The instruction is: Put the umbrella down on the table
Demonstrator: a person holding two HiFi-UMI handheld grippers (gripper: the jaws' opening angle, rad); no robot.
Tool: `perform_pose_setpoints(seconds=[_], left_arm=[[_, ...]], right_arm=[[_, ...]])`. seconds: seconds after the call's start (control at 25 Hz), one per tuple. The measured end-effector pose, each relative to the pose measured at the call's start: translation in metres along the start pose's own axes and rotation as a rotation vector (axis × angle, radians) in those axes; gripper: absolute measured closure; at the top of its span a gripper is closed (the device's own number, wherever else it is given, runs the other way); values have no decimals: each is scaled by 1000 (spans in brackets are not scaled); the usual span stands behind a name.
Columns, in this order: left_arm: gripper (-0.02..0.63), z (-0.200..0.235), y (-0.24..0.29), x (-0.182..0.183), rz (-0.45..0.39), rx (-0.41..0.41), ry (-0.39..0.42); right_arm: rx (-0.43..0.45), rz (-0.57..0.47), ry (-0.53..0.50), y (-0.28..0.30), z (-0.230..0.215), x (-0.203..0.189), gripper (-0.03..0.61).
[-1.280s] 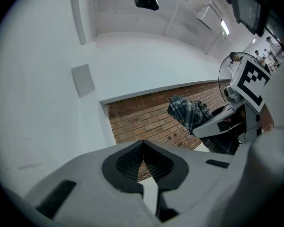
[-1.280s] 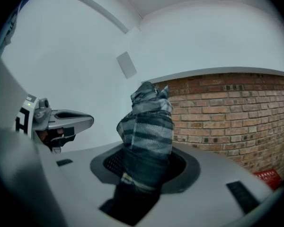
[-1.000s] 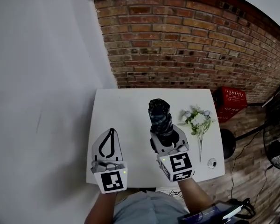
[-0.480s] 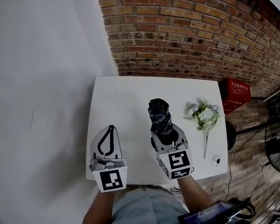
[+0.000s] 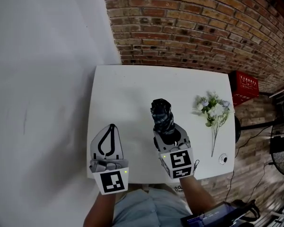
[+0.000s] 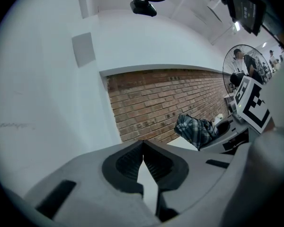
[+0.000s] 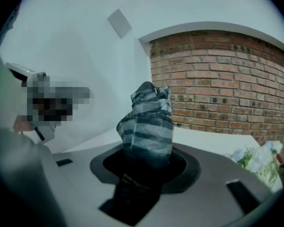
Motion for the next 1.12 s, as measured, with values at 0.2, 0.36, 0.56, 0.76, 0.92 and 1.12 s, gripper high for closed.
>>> perform_pose_setpoints(seconds=[0.2,0.36,0.56,0.76,0.92,1.12], left_arm=[[604,4,4,-13,14,-9,-1],[604,6,7,-23,36,-9,-24],[604,8,10,-30,53,-16,-25],[604,12,13,-38,66,-17,-27],[604,13,16,-40,70,-20,-31],[604,15,20,-43,70,-24,-29]], right_arm=[[-5,53,2,10,3,-19,400],[-6,70,5,17,5,-30,400],[-6,92,5,24,6,-38,400],[-12,114,9,28,6,-46,399],[-12,121,9,33,7,-49,397],[-9,137,10,40,6,-52,396]])
Point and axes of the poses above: the fingertips, and each gripper's own axes: y forward along the fingers, z to its left, x out of its top, the point moved 9 cm from there along -y, backward along the fingers, and after that the axes turned 3 degrees about -x, right-handed, at the moved point
